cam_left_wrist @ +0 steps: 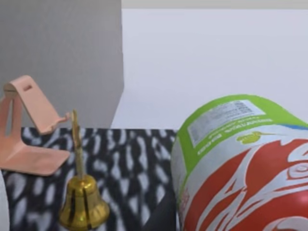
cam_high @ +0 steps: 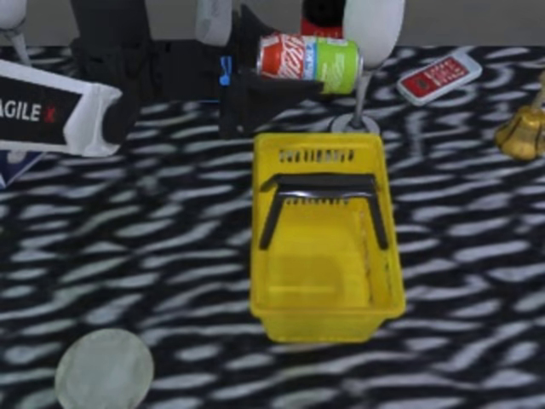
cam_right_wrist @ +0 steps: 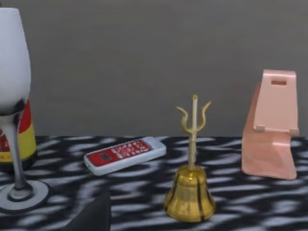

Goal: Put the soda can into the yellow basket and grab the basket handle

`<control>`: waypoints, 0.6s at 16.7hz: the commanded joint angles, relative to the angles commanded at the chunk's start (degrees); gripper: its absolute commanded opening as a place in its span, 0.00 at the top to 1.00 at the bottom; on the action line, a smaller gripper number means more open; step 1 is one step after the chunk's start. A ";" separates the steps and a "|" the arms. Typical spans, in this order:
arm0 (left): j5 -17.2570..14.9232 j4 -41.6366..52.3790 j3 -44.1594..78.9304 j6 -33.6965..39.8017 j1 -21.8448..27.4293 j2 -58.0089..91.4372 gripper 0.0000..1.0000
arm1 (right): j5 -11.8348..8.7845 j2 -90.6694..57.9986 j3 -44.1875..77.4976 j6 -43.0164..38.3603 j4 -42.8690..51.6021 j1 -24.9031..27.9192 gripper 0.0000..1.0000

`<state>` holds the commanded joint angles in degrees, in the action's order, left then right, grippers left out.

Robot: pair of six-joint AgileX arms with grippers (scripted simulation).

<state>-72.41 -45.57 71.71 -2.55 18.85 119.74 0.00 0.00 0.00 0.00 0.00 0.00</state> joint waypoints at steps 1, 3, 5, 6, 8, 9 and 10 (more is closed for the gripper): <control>-0.08 -0.11 -0.07 0.04 0.01 -0.05 1.00 | 0.00 0.00 0.00 0.00 0.00 0.00 0.00; -0.08 -0.11 -0.07 0.04 0.01 -0.05 1.00 | 0.00 0.00 0.00 0.00 0.00 0.00 0.00; 0.01 -0.01 0.14 -0.10 -0.32 0.19 1.00 | 0.00 0.00 0.00 0.00 0.00 0.00 0.00; -0.01 -0.20 0.13 -0.10 -0.33 0.37 1.00 | 0.00 0.00 0.00 0.00 0.00 0.00 0.00; -0.18 -2.37 -0.07 -0.14 -0.43 2.45 1.00 | 0.00 0.00 0.00 0.00 0.00 0.00 0.00; -0.25 -4.37 -0.31 -0.14 -0.54 4.14 1.00 | 0.00 0.00 0.00 0.00 0.00 0.00 0.00; -0.31 -6.96 -0.64 -0.10 -0.66 6.08 1.00 | 0.00 0.00 0.00 0.00 0.00 0.00 0.00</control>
<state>-72.72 -52.52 71.07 -2.65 18.19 125.82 0.00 0.00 0.00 0.00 0.00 0.00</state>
